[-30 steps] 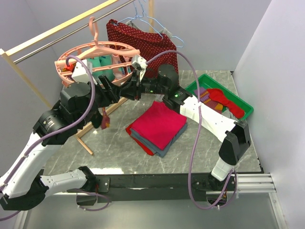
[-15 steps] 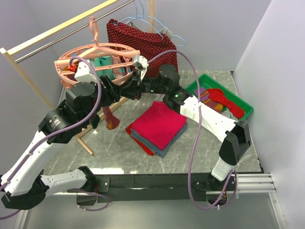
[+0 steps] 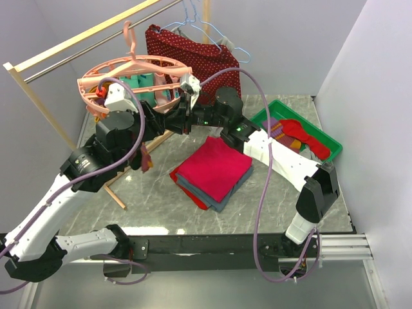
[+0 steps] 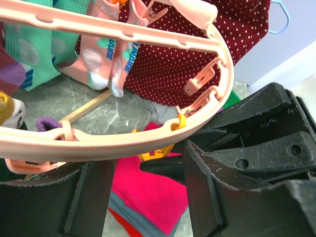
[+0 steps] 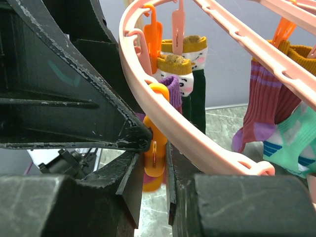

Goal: Clip the socks to the hanger
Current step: Open the clamp at the hanger.

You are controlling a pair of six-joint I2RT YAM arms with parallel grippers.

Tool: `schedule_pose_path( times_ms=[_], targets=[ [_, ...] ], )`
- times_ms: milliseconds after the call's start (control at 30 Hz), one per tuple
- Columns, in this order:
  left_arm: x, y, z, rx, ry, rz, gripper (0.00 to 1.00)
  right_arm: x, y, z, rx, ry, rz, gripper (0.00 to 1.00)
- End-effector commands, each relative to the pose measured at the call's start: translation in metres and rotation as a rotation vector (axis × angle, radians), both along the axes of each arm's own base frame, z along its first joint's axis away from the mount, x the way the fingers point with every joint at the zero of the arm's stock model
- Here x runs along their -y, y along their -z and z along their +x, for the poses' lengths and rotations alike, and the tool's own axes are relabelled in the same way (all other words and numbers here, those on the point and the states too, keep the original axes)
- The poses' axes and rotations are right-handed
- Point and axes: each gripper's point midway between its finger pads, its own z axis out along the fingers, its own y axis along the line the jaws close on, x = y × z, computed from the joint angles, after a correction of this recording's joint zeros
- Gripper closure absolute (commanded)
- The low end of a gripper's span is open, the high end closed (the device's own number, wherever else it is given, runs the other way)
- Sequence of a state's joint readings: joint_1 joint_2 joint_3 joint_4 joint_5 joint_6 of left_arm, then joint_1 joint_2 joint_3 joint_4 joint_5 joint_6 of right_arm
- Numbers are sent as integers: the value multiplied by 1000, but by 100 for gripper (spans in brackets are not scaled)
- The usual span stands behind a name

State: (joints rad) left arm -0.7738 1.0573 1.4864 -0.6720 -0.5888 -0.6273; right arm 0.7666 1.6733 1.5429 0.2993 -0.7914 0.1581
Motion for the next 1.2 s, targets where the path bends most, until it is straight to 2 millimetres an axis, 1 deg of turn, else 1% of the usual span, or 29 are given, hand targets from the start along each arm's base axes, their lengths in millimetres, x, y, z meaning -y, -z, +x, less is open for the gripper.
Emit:
schedule_pose_path(
  times_ms=[0, 33, 67, 133, 267, 433, 533, 567, 633, 667, 733, 767, 833, 867, 933, 967, 1033, 1067, 1133, 1167],
  targets=[
    [2, -20, 11, 87, -37, -85, 39, 5, -18, -35, 73, -113, 26, 96],
    [3, -25, 12, 106, -38, -104, 40, 5, -17, -34, 73, -113, 26, 96],
    [1, -23, 11, 111, -42, -110, 40, 5, -17, -35, 70, -113, 28, 96],
    [0, -27, 12, 133, -50, -128, 42, 4, -17, -34, 67, -114, 28, 96],
    [0, -23, 14, 139, -61, -127, 48, 4, -17, -36, 70, -118, 30, 96],
    [5, -21, 17, 143, -49, -123, 54, 3, -16, -36, 68, -126, 24, 96],
    [7, -19, 18, 145, -42, -120, 61, 3, -14, -35, 70, -123, 17, 96],
    [7, -17, 19, 143, -42, -115, 64, 3, -11, -35, 63, -122, 9, 94],
    [9, -16, 19, 142, -39, -113, 68, 4, -8, -34, 61, -118, 2, 87],
    [9, -16, 19, 142, -38, -111, 72, 5, -6, -35, 56, -115, -2, 78],
    [9, -14, 20, 139, -38, -105, 76, 6, -4, -35, 56, -107, -5, 70],
    [9, -13, 20, 140, -38, -102, 80, 8, 0, -35, 49, -101, -12, 63],
    [9, -11, 20, 139, -37, -94, 83, 11, 2, -33, 46, -83, -16, 55],
    [9, -9, 21, 136, -38, -88, 86, 14, 5, -34, 38, -74, -24, 49],
    [10, -7, 21, 132, -35, -75, 89, 19, 8, -31, 29, -43, -29, 41],
    [10, -5, 21, 127, -33, -69, 91, 25, 12, -26, 14, -1, -37, 34],
    [10, -1, 22, 121, -32, -55, 92, 34, 17, -22, 6, 44, -52, 27],
    [10, 1, 22, 118, -32, -49, 94, 45, 24, -13, -17, 107, -79, 24],
    [10, 5, 23, 113, -32, -37, 96, 60, 32, -4, -20, 179, -113, 21],
    [11, 6, 22, 111, -29, -34, 96, 71, 43, -3, -48, 217, -150, 20]
  ],
)
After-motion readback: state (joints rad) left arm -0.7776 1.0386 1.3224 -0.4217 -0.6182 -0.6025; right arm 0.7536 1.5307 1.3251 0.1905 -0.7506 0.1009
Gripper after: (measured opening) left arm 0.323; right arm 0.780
